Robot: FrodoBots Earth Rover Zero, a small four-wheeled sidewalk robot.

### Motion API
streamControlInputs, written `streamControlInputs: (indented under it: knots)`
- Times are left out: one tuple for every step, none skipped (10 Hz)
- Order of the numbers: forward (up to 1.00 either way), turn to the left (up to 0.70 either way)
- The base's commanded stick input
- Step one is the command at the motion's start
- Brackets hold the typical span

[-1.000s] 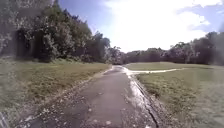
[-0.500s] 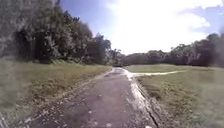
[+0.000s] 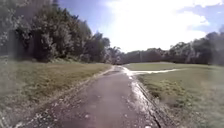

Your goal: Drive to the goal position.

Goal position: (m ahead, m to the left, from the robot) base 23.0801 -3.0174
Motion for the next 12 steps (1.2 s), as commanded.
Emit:
streamControlInputs:
  knots:
    - [0.00,0.05]
    - [0.00,0.00]
    - [0.00,0.00]
    - [0.00,0.00]
    - [0.00,0.00]
    - [0.00,0.00]
    - [0.00,0.00]
    - [0.00,0.00]
    - [0.00,0.00]
    - [0.00,0.00]
    - [0.00,0.50]
    - [0.00,0.58]
